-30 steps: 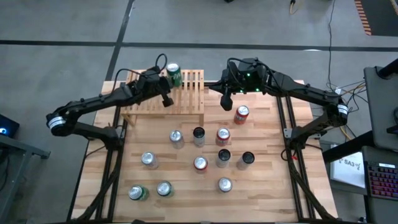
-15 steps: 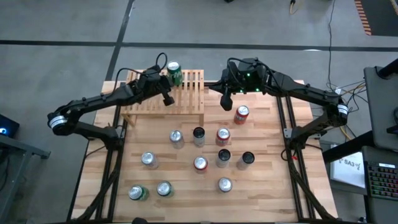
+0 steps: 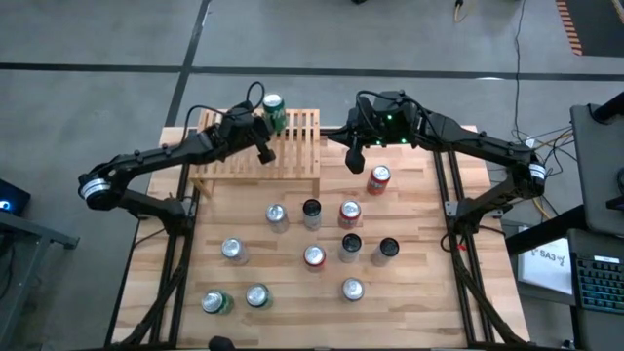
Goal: Place canned beverage on shelf
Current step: Put the right green soda can on the shelf, then put the bottom left white/blue soda can on the shelf
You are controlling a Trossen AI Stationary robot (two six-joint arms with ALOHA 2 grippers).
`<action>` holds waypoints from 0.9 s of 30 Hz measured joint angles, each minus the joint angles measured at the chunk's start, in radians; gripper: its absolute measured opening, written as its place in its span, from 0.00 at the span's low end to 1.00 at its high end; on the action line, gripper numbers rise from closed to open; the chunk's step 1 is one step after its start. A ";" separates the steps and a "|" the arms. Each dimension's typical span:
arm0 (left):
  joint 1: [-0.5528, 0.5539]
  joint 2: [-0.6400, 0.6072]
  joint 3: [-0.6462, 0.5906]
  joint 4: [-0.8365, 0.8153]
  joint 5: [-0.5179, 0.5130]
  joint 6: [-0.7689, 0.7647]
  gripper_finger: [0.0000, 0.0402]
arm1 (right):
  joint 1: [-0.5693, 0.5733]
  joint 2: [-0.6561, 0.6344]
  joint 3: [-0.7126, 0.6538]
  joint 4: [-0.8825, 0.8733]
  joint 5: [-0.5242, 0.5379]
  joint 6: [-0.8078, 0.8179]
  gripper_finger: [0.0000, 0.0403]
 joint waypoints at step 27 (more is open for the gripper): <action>0.009 -0.017 0.000 -0.050 -0.042 -0.055 0.00 | 0.000 0.001 -0.022 -0.007 0.001 0.001 0.02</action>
